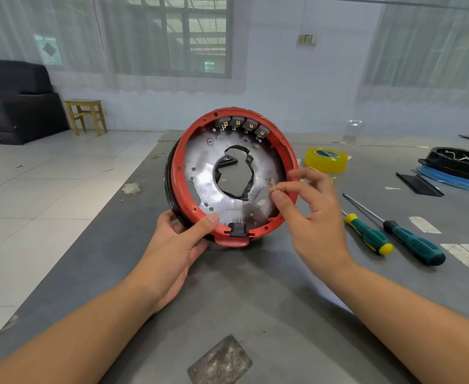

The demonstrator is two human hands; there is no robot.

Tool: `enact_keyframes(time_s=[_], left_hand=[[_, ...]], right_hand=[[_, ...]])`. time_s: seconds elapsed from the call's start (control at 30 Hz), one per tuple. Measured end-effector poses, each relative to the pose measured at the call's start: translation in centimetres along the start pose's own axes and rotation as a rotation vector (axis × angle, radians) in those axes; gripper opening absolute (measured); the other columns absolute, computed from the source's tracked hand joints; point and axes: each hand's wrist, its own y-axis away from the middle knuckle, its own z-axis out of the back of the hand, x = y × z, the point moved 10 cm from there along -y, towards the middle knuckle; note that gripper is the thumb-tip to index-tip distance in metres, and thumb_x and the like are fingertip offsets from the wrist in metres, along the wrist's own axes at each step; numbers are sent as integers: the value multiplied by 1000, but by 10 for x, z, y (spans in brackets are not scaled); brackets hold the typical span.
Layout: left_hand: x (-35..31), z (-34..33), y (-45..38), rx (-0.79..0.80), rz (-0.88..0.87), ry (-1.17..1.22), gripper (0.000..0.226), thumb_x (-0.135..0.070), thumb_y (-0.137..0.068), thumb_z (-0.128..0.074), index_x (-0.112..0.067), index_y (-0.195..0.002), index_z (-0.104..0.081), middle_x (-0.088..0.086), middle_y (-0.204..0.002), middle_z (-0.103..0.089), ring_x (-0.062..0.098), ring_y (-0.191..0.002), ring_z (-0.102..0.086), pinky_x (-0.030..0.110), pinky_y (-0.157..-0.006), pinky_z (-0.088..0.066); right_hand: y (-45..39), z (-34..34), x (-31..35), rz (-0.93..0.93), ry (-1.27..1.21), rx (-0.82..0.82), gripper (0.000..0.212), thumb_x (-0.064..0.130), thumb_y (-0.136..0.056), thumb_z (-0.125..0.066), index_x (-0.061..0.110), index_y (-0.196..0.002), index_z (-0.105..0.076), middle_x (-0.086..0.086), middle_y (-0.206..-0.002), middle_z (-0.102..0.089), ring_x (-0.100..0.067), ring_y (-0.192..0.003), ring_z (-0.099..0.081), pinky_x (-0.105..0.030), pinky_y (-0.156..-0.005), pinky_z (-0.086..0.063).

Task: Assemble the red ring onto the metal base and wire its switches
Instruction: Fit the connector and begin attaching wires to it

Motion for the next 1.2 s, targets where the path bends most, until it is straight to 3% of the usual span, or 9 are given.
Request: enact_keyframes(time_s=[0.07,0.13,0.33,0.53,0.63,0.8,0.9,1.1,1.2], left_hand=[[-1,0,0,7,-11,0,76,-24,-71,-88,-14,-134,-47,3,-118,-78,23,-115,-74,43,-104,-53],[-1,-1,-1,12,-20,-1,75,-24,-70,-88,-13,-133,-48,3,-117,-79,23,-115,-74,42,-103,-54],[-1,1,-6,26,-46,-38,70,-25,-73,-92,-16,-130,-52,0,-116,-78,23,-116,-73,47,-107,-51],[-8,4,-9,12,-98,-134,89,-38,-58,-95,-20,-134,-52,-2,-121,-76,25,-115,-73,48,-102,-57],[-6,4,-8,17,-98,-146,91,-38,-58,-96,-22,-136,-52,0,-128,-72,24,-120,-71,44,-102,-57],[-13,9,-11,21,-118,-197,96,-40,-57,-97,-21,-140,-53,0,-132,-69,23,-126,-67,45,-108,-53],[-15,13,-14,22,-130,-209,99,-40,-56,-97,-20,-142,-52,-1,-132,-69,24,-129,-65,47,-111,-51],[-13,12,-15,31,-129,-218,90,-38,-57,-94,-27,-137,-54,-9,-116,-76,21,-124,-68,45,-109,-52],[-13,12,-13,24,-117,-200,89,-35,-58,-93,-25,-136,-54,-7,-116,-76,23,-123,-69,45,-108,-53]], right_hand=[[2,-9,8,15,-51,66,11,20,-94,-72,31,-93,-76,11,-104,-65,-13,-93,-61,-11,-82,-40],[3,-18,10,5,-77,122,11,17,-94,-72,27,-95,-76,10,-95,-68,-15,-80,-61,-14,-73,-43],[-2,-31,5,-135,-229,177,19,15,-94,-71,33,-97,-75,3,-87,-73,-13,-77,-67,-22,-69,-54],[-15,-41,0,-270,-292,250,7,8,-88,-74,15,-86,-72,-6,-74,-76,-16,-67,-75,-25,-57,-56],[-25,-51,2,-336,-323,310,6,3,-87,-72,8,-87,-69,-11,-76,-77,-22,-71,-77,-23,-58,-54],[-32,-83,15,-373,-385,606,8,0,-88,-75,-2,-95,-73,-12,-85,-77,-18,-77,-74,-23,-66,-60],[-33,-88,14,-381,-358,633,7,0,-88,-75,-1,-95,-73,-9,-79,-76,-16,-73,-72,-24,-67,-61],[-34,-86,6,-404,-284,639,14,-6,-86,-75,-2,-97,-67,-20,-84,-76,-19,-70,-73,-27,-68,-61],[-32,-86,5,-419,-283,651,15,-8,-85,-74,-1,-96,-67,-15,-76,-75,-18,-69,-72,-26,-66,-61]])
